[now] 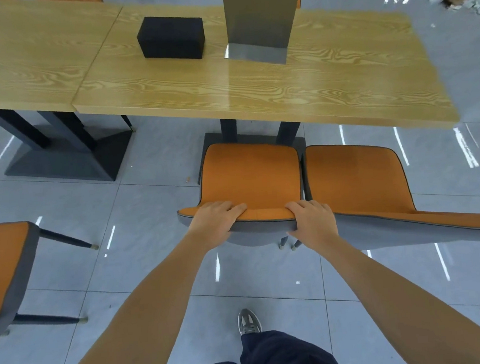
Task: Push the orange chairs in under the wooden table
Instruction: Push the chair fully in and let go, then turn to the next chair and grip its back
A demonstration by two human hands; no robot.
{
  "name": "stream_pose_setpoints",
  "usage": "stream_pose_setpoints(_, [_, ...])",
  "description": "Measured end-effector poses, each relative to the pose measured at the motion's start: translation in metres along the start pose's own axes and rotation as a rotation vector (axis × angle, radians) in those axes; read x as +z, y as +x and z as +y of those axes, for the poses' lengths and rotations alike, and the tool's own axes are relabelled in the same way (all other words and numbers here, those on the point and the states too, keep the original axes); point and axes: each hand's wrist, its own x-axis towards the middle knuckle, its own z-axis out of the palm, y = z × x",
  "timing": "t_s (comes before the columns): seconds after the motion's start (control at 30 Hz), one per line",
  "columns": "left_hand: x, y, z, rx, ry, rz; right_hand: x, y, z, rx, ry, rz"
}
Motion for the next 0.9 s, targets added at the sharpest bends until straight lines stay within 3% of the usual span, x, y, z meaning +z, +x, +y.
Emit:
stream_pose_setpoints(0.2, [-0.007, -0.027, -0.014, -0.066, 0.043, -0.027, -0.017, 0.003, -0.032, 0.03, 0.015, -0.183])
stream_pose_setpoints(0.37, [-0.008, -0.09, -0.057, -0.269, 0.046, -0.029, -0.02, 0.005, -0.115, -0.068, 0.007, -0.185])
stream_pose_setpoints(0.63, [-0.003, -0.274, -0.178, -0.546, 0.01, 0.044, -0.009, -0.01, -0.336, -0.339, 0.045, -0.071])
stream_pose_setpoints(0.9, [0.002, -0.487, -0.291, -0.864, 0.051, 0.092, 0.015, -0.05, -0.58, -0.669, 0.058, -0.122])
